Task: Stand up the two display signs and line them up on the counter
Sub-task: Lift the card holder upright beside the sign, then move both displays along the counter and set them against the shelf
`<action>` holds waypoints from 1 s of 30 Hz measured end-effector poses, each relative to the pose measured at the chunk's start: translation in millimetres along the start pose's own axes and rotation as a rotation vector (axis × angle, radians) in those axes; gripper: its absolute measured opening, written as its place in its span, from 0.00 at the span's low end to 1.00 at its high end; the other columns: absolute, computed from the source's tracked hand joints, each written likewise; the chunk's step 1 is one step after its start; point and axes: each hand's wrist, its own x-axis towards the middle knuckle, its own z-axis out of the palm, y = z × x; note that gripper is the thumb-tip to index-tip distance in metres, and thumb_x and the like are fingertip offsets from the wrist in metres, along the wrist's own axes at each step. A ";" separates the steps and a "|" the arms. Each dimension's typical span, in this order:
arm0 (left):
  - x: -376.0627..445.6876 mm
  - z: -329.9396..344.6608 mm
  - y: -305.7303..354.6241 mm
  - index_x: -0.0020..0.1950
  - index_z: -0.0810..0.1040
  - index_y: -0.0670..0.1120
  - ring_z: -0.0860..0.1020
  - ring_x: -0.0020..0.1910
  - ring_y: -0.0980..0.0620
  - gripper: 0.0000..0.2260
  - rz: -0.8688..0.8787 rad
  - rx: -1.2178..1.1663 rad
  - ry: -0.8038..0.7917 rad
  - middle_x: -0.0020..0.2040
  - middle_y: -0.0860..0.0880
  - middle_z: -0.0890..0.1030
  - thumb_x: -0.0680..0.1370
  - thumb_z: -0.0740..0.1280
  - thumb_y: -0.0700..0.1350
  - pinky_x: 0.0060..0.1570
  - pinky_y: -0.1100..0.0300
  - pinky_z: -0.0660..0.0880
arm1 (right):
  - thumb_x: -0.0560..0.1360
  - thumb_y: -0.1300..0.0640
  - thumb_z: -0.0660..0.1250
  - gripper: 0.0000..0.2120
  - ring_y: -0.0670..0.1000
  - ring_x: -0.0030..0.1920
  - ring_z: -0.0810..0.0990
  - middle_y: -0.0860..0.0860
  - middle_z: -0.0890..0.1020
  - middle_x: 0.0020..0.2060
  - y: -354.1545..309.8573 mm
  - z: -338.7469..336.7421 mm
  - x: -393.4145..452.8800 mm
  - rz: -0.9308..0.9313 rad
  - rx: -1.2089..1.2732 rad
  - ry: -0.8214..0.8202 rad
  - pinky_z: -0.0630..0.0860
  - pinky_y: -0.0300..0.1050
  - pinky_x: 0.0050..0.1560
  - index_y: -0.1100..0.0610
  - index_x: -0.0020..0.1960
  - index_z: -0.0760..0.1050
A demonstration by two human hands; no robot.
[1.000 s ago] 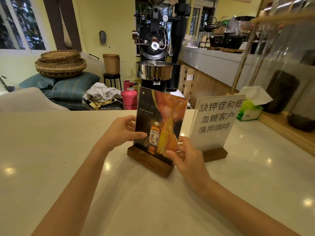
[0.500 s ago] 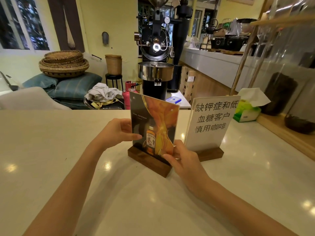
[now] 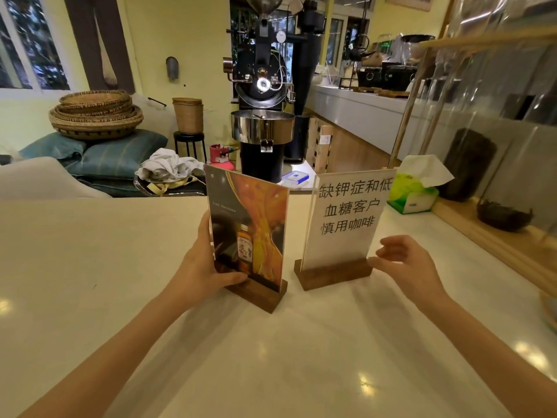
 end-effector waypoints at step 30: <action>55.9 89.7 32.4 0.68 0.49 0.59 0.67 0.60 0.56 0.49 0.127 -0.026 0.079 0.67 0.48 0.67 0.59 0.79 0.46 0.57 0.59 0.66 | 0.65 0.67 0.72 0.19 0.40 0.40 0.83 0.40 0.82 0.41 42.6 -77.5 55.4 -0.015 0.051 -0.292 0.77 0.31 0.34 0.50 0.51 0.79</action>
